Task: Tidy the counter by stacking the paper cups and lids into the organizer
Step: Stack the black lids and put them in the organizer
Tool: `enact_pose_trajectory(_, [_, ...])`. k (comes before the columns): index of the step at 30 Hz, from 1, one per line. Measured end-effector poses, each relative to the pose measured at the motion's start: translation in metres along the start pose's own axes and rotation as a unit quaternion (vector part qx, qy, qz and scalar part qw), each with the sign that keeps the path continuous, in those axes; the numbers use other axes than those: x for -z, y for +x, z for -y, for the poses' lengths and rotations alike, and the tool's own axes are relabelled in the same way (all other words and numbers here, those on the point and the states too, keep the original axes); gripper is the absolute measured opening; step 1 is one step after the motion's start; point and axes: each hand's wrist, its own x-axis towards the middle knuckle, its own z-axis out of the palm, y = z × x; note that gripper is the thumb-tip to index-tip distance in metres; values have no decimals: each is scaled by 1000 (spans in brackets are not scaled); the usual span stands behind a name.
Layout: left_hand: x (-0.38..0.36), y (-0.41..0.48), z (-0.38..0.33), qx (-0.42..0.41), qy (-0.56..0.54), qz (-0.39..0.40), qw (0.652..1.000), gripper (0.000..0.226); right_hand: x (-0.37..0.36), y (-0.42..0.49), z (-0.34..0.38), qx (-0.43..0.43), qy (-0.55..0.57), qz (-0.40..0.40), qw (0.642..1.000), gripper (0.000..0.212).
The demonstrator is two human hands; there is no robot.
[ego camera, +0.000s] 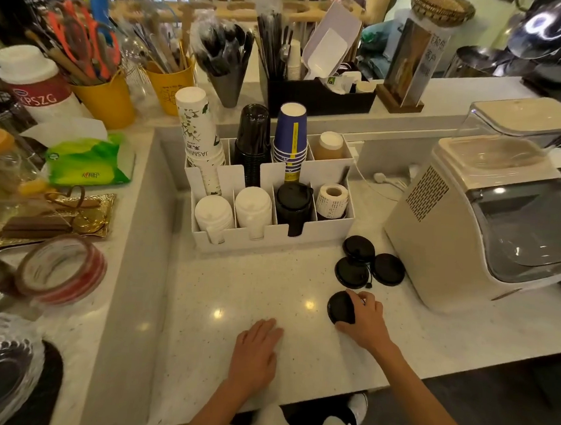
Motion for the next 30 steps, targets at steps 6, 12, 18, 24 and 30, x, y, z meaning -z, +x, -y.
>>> enact_pose_trajectory(6, [44, 25, -41, 182, -562, -5, 807, 36, 16, -28, 65, 24, 143, 19, 989, 88])
enact_pose_trajectory(12, [56, 25, -44, 179, -876, 89, 438, 55, -8, -73, 128, 78, 130, 43, 988, 85])
enact_pose_trajectory(18, [53, 28, -33, 184, -866, 108, 453, 54, -13, -72, 135, 68, 111, 80, 988, 83])
enact_pose_trajectory(24, [66, 49, -23, 167, -896, 93, 400, 46, 28, -16, 113, 71, 171, 106, 977, 71])
enact_pose_trajectory(30, [87, 70, -10, 148, -923, 84, 345, 41, 57, 65, 59, -96, -5, 28, 995, 80])
